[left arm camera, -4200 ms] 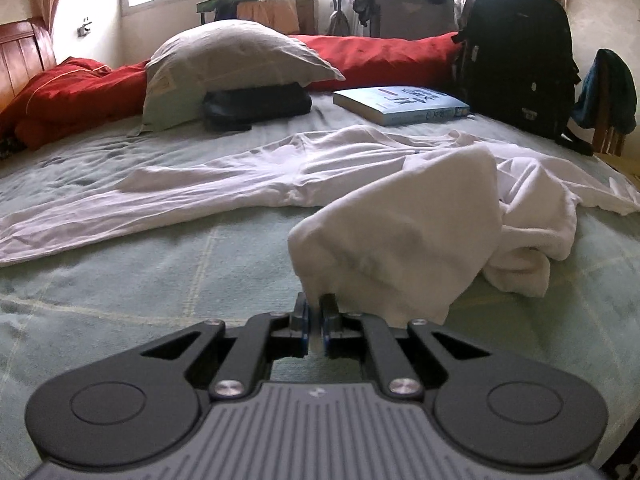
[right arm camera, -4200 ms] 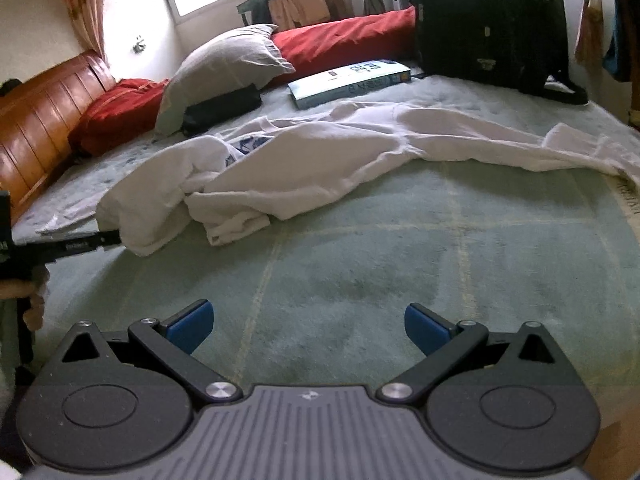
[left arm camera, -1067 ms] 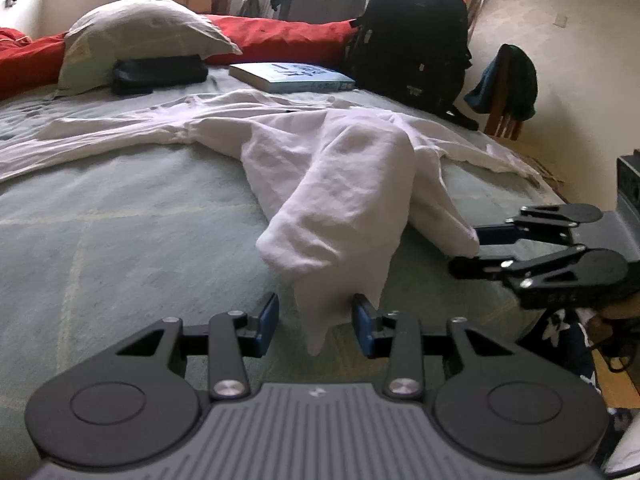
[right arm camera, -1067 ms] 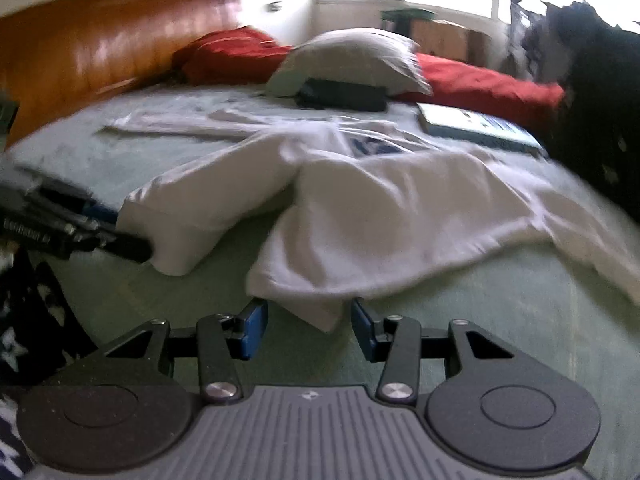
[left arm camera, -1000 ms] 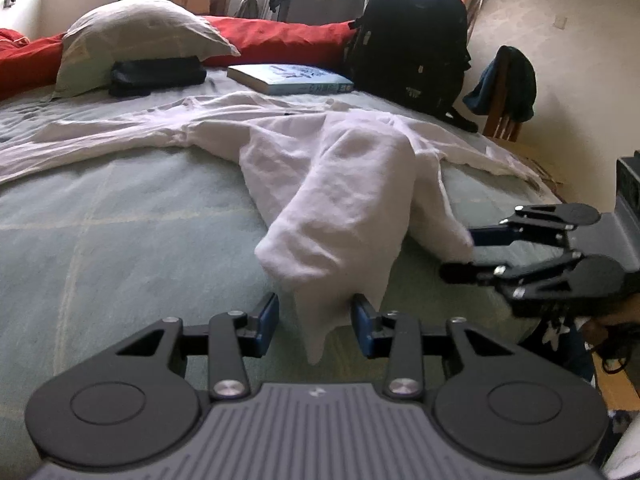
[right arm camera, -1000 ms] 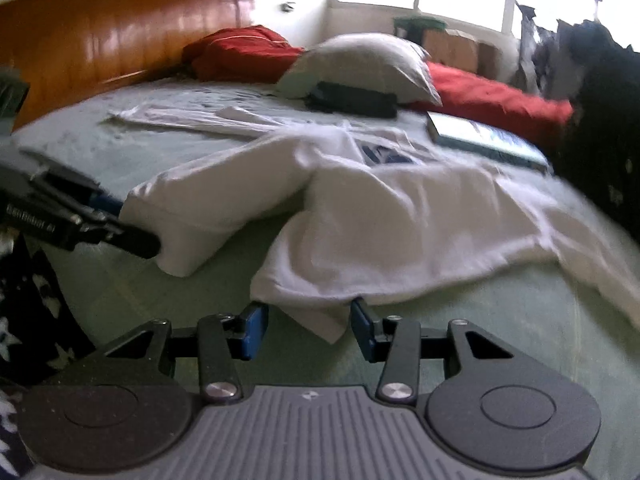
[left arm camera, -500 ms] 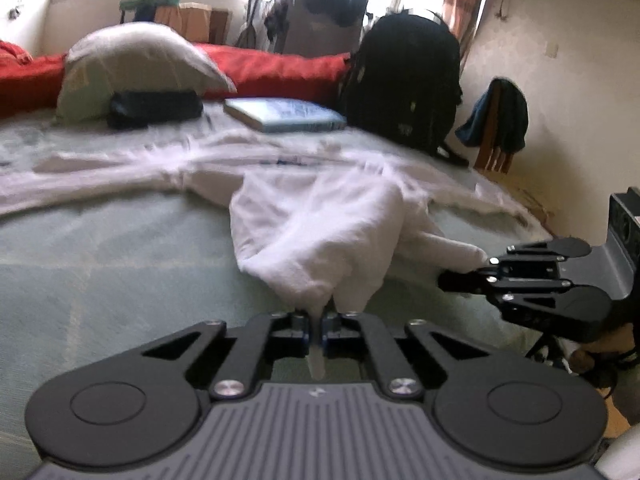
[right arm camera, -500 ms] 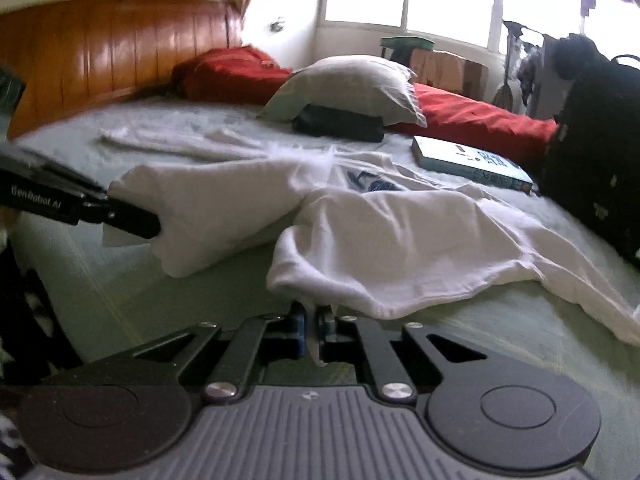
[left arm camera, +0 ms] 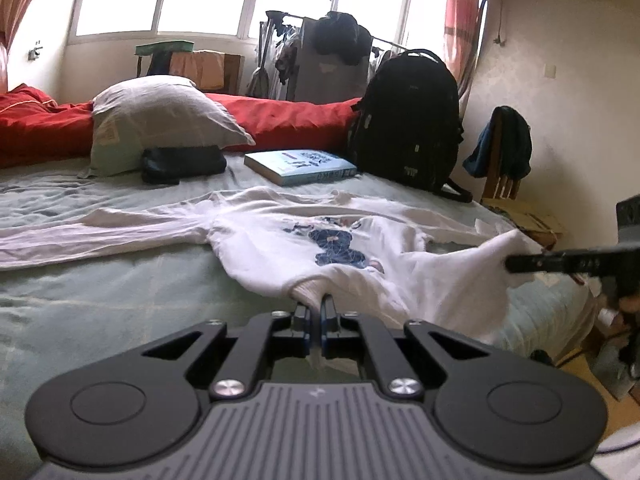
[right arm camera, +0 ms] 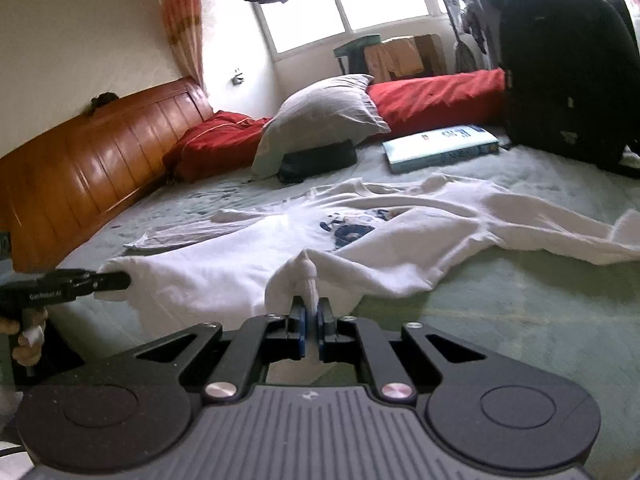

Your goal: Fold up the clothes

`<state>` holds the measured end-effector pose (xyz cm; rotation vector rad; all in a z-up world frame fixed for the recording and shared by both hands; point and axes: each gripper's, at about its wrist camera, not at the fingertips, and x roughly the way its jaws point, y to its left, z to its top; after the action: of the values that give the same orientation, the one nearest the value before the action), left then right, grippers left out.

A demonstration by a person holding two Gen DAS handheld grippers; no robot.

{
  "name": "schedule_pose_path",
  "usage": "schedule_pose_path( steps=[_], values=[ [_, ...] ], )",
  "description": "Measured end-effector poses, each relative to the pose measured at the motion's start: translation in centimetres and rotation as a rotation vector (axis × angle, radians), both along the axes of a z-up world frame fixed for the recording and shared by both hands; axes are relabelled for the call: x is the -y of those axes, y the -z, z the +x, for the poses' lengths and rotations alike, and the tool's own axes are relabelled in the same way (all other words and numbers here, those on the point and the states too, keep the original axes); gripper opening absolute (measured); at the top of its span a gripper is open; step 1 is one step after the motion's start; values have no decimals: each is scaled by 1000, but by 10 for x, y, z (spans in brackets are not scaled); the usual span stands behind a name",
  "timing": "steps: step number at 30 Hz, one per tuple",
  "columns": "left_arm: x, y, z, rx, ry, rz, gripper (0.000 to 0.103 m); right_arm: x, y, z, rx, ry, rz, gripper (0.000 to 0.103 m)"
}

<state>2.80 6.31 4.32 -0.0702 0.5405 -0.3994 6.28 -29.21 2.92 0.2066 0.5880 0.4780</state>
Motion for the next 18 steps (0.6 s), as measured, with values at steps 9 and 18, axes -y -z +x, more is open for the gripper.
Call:
schedule_pose_path(
  steps=[9, 18],
  values=[
    [-3, 24, -11, -110, -16, 47, 2, 20, 23, -18, -155, 20, -15, 8],
    [-12, 23, -28, -120, -14, 77, 1, 49, 30, -41, -238, 87, 67, 8]
  ],
)
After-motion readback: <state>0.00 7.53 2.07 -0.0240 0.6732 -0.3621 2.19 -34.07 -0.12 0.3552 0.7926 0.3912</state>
